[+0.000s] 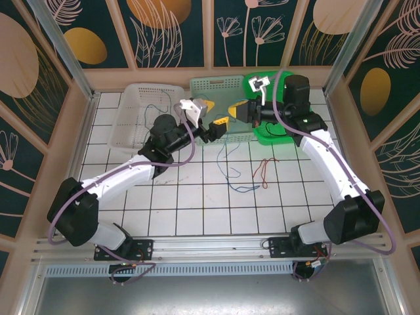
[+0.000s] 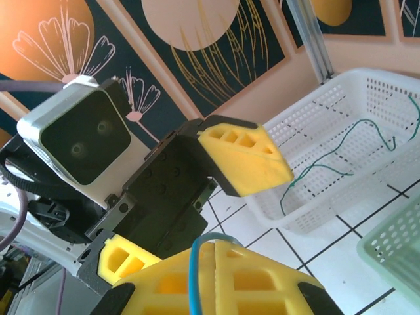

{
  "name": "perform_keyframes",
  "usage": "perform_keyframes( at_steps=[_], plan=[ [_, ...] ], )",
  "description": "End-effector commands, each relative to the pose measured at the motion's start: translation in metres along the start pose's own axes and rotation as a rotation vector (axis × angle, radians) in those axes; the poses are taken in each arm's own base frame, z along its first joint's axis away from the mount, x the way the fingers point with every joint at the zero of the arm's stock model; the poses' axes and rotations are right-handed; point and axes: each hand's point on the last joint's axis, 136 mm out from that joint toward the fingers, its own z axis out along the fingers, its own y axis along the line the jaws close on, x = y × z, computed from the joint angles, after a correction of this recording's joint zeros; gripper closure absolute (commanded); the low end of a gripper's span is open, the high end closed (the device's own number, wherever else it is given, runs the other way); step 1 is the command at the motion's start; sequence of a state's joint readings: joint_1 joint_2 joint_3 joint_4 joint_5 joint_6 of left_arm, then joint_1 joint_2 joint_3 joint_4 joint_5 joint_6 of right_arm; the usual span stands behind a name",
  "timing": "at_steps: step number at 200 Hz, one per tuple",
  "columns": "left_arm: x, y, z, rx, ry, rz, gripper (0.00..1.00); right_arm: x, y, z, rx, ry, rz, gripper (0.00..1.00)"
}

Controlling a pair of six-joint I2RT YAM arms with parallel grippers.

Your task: Untangle the cables

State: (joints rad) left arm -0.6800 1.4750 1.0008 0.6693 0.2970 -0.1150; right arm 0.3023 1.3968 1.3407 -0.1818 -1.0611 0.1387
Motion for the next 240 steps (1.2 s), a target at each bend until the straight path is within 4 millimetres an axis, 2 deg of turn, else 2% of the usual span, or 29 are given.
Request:
perform_keyframes(
  at_steps=[1, 17, 27, 42, 52, 72, 83, 102, 117, 119, 131, 147, 177, 187, 210, 213, 218, 231, 236, 240],
  plan=[
    [-0.012, -0.01, 0.007, 0.073, -0.028, 0.059, 0.24, -0.005, 0.014, 0.002, -0.063, 0.011, -0.035, 1.0],
    [-0.005, -0.008, 0.012, 0.077, -0.009, 0.069, 0.27, -0.003, 0.019, 0.003, -0.097, 0.02, -0.029, 1.0],
    [-0.002, -0.006, 0.015, 0.07, -0.002, 0.079, 0.33, -0.001, 0.023, 0.004, -0.119, 0.03, -0.022, 1.0],
    [0.006, -0.003, 0.019, 0.064, 0.018, 0.099, 0.49, 0.001, 0.025, 0.004, -0.127, 0.041, -0.016, 1.0],
    [0.012, 0.003, 0.022, 0.037, 0.036, 0.117, 0.64, 0.004, 0.025, 0.002, -0.123, 0.048, -0.012, 1.0],
    [0.022, 0.026, 0.026, -0.062, 0.076, 0.157, 0.9, 0.014, 0.024, 0.001, -0.116, 0.074, 0.017, 1.0],
    [0.023, 0.044, 0.028, -0.122, 0.093, 0.178, 1.0, 0.022, 0.021, 0.001, -0.104, 0.094, 0.042, 1.0],
    [0.026, 0.074, 0.036, -0.227, 0.138, 0.226, 1.0, 0.035, 0.005, -0.001, -0.046, 0.116, 0.101, 1.0],
    [0.015, 0.095, 0.045, -0.306, 0.143, 0.287, 1.0, 0.042, -0.018, -0.003, 0.035, 0.125, 0.152, 1.0],
    [0.025, 0.099, 0.048, -0.313, 0.164, 0.29, 1.0, 0.043, -0.021, -0.003, 0.045, 0.126, 0.156, 1.0],
    [0.023, 0.114, 0.06, -0.354, 0.171, 0.334, 1.0, 0.045, -0.041, -0.003, 0.113, 0.122, 0.178, 1.0],
    [0.021, 0.132, 0.077, -0.387, 0.175, 0.368, 1.0, 0.038, -0.067, 0.0, 0.186, 0.092, 0.193, 1.0],
    [0.025, 0.169, 0.099, -0.483, 0.157, 0.397, 1.0, 0.007, -0.11, 0.015, 0.247, 0.015, 0.181, 1.0],
    [0.027, 0.183, 0.102, -0.534, 0.154, 0.399, 0.94, -0.002, -0.123, 0.021, 0.26, 0.006, 0.175, 1.0],
    [0.03, 0.213, 0.1, -0.684, 0.144, 0.38, 0.59, -0.024, -0.149, 0.033, 0.266, -0.006, 0.159, 1.0],
    [0.029, 0.215, 0.1, -0.693, 0.142, 0.375, 0.54, -0.026, -0.152, 0.035, 0.266, -0.006, 0.158, 1.0],
    [0.029, 0.217, 0.098, -0.705, 0.139, 0.37, 0.4, -0.029, -0.156, 0.037, 0.267, -0.004, 0.159, 1.0],
    [0.024, 0.214, 0.091, -0.716, 0.116, 0.357, 0.27, -0.043, -0.164, 0.039, 0.266, -0.01, 0.15, 1.0],
    [0.023, 0.213, 0.086, -0.724, 0.106, 0.349, 0.2, -0.047, -0.167, 0.041, 0.266, -0.012, 0.149, 1.0],
    [0.02, 0.212, 0.083, -0.731, 0.096, 0.343, 0.1, -0.05, -0.169, 0.041, 0.268, -0.013, 0.145, 1.0]
  ],
)
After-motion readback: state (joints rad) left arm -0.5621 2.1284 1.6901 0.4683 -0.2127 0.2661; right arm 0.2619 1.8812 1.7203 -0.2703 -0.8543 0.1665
